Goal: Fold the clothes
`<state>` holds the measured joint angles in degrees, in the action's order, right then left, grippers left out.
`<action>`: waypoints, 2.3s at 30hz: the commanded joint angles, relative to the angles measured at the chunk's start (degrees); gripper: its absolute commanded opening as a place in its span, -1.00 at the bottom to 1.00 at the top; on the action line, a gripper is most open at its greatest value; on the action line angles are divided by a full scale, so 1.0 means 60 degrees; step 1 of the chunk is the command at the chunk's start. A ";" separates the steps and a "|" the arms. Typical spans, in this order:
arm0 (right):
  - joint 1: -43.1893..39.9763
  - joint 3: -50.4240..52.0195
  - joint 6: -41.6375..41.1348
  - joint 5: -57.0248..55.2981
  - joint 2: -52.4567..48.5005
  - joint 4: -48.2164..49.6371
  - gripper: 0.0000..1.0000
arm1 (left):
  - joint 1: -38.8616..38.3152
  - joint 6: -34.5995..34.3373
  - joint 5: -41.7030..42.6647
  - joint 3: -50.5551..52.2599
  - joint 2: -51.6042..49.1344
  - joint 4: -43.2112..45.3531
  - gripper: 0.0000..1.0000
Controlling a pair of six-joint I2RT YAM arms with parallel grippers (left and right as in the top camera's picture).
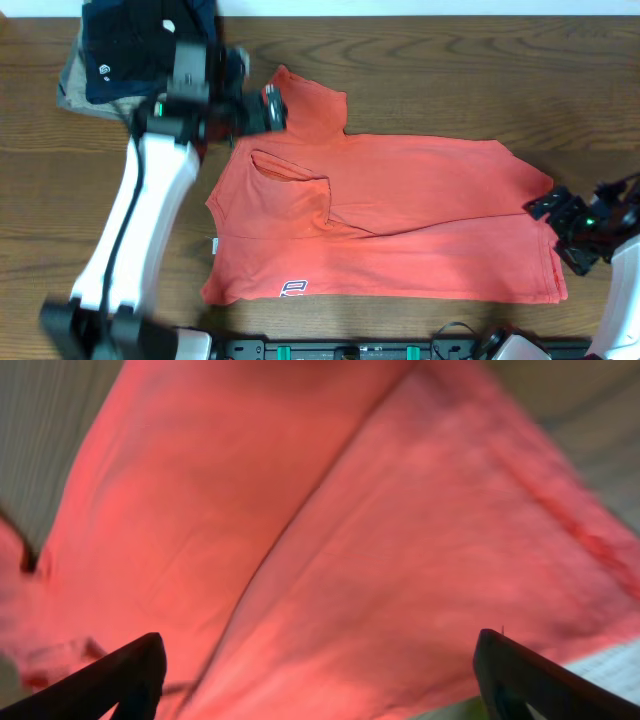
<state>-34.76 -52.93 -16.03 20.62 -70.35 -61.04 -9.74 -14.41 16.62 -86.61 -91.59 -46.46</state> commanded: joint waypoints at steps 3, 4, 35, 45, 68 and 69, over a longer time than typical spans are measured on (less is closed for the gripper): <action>0.1082 -0.0077 0.0798 0.0543 0.0040 -0.0051 0.86 | 0.0576 0.1683 -0.0280 -0.2317 -0.2758 -0.0036 0.96; 0.1279 -0.0077 0.0798 0.0528 0.0040 -0.0040 0.85 | 0.0605 0.1898 -0.0280 -0.2601 -0.3136 0.0033 0.96; 0.2871 -0.0022 0.0645 -0.0681 0.0025 0.0353 0.86 | 0.0466 0.2900 -0.0277 -0.2980 -0.7588 0.3530 0.02; 0.3158 -0.0739 0.0313 -0.1876 0.0004 0.1217 0.67 | 0.0466 0.2896 -0.0280 -0.2980 -0.7541 0.3140 -0.80; 0.2838 -0.4320 0.0721 -0.3402 -0.6339 0.2659 0.75 | 0.0466 0.2896 -0.0280 -0.2980 -0.7541 0.2539 -0.79; 0.2827 -0.4320 0.0801 -0.3402 -0.6484 0.2663 0.74 | 0.0466 0.2896 -0.0280 -0.2980 -0.7541 0.2539 -0.78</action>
<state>-17.15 -77.28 -13.43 1.32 -107.42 -44.71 -6.85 3.01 15.07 -104.81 -135.57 -30.00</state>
